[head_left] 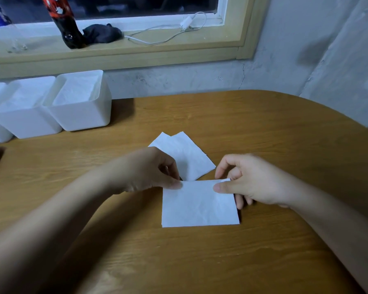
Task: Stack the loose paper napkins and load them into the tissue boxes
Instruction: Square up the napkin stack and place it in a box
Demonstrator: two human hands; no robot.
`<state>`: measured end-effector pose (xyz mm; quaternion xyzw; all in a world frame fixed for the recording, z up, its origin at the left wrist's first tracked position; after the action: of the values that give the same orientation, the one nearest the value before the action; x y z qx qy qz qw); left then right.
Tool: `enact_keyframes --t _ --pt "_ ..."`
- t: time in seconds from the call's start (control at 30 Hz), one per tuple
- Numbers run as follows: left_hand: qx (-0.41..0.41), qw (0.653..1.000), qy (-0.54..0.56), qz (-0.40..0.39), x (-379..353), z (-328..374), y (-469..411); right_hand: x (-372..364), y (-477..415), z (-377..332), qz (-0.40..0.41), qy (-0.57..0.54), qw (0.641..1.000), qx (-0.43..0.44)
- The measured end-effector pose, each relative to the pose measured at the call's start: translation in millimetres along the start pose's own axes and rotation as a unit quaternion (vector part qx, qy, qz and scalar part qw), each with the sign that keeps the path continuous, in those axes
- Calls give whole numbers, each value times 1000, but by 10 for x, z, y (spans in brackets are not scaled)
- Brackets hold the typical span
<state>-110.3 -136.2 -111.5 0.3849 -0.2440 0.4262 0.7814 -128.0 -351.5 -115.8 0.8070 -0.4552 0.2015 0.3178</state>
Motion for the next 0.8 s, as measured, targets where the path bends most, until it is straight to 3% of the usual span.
enact_keyframes --t 0.3,0.47,0.8 --pt "0 997 -46 63 16 -43 22 22 -20 19 59 113 992 -6" --pt "-3 997 -55 53 -6 -41 30 38 -11 -9 63 168 984 3" --pt "-75 996 -6 42 74 134 140 -142 39 -67 -13 184 983 17"
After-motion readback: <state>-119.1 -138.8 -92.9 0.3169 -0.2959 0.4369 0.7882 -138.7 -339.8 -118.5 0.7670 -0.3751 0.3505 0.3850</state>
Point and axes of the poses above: each hand's wrist, its own y-axis away from the middle knuckle, its own x-axis out of the back of the hand, z = x × y, the point moved 10 cm from there along -y, towards the middle knuckle, and after that the axes turned 5 degrees about y, right-handed, at the moved point
